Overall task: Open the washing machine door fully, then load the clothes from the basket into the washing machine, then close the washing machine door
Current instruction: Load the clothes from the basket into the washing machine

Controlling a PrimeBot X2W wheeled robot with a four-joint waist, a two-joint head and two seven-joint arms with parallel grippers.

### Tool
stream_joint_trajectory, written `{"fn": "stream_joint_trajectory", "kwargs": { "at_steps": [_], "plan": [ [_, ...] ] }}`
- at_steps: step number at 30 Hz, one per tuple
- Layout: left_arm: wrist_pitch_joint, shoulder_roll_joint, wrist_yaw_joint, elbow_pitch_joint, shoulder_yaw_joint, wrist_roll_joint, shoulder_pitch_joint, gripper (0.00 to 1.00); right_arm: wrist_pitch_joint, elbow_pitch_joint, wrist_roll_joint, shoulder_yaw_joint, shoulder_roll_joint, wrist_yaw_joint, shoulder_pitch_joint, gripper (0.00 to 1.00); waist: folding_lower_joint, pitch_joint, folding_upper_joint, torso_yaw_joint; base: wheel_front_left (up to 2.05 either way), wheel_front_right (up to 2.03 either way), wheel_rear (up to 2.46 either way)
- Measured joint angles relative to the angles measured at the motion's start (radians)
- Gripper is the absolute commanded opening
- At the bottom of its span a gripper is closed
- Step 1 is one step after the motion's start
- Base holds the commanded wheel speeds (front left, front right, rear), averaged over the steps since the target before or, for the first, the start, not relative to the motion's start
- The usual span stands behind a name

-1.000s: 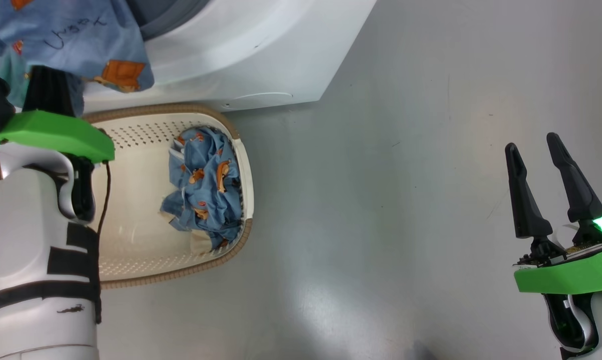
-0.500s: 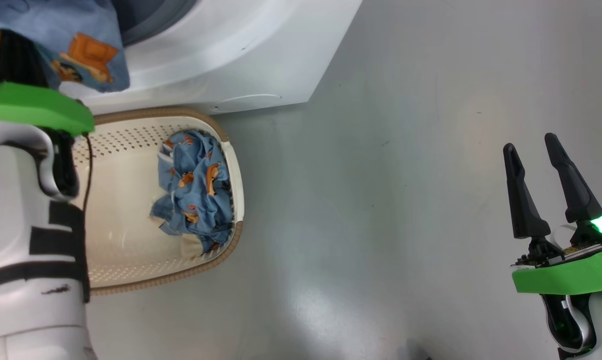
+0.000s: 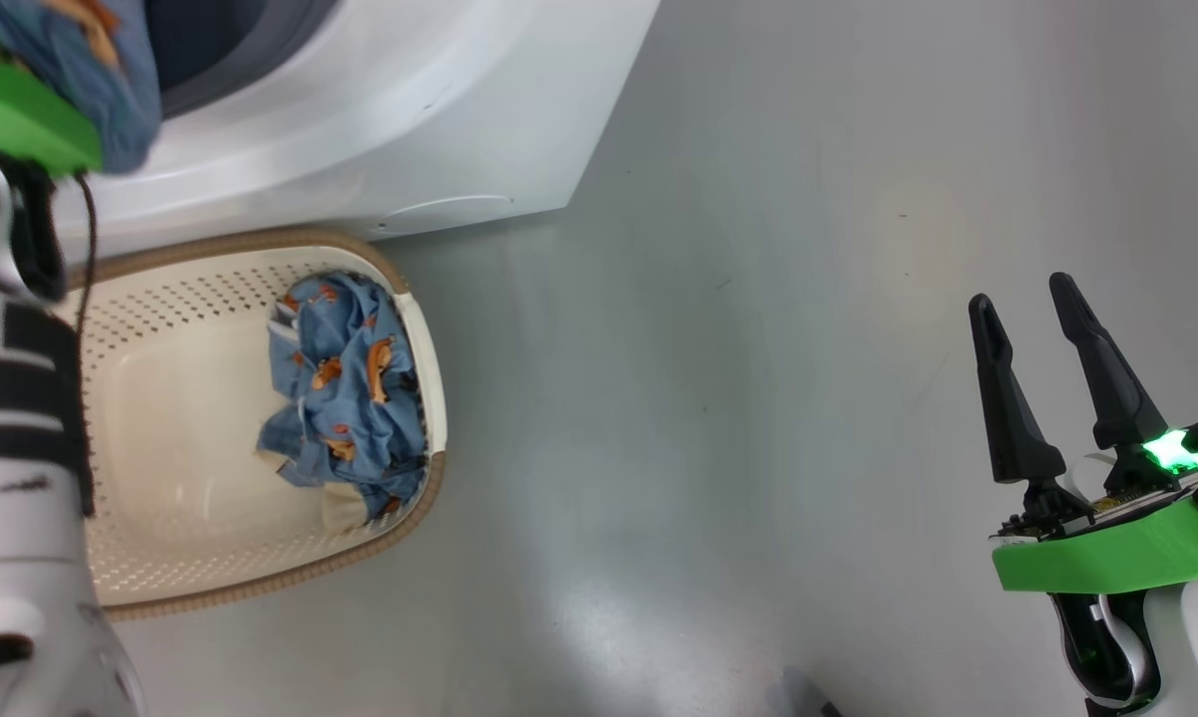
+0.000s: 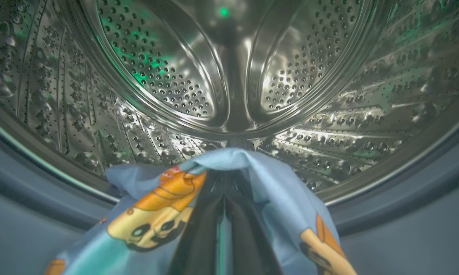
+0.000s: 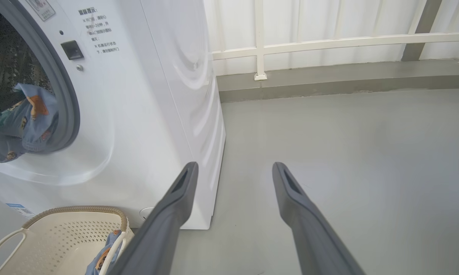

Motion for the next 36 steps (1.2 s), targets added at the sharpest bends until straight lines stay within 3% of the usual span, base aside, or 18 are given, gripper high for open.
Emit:
{"fn": "stream_joint_trajectory", "kwargs": {
  "at_steps": [6,16,27,36],
  "plan": [
    [0.000,0.019,0.007,-0.026,0.002,0.000,-0.072,0.00,0.000,0.000,0.000,0.002,0.001,0.000,0.000,1.00,0.0000,0.004,0.0000,-0.017,0.00,0.00,0.00],
    [0.000,0.030,0.003,-0.212,-0.016,0.008,-0.094,0.00,0.000,0.000,0.001,0.009,0.004,0.000,-0.009,1.00,0.0000,0.018,-0.0001,-0.028,0.00,0.00,0.00],
    [-0.001,0.036,-0.004,-0.130,-0.033,0.007,-0.066,0.00,0.000,0.004,0.001,0.028,0.003,0.000,-0.020,1.00,0.0000,0.008,0.0000,-0.025,0.00,0.00,0.00],
    [-0.001,0.055,-0.005,-0.233,-0.031,0.006,-0.077,0.00,0.000,0.003,0.001,0.031,0.003,0.000,-0.021,1.00,0.0000,0.020,0.0000,-0.033,0.00,0.00,0.00]
  ]
}}
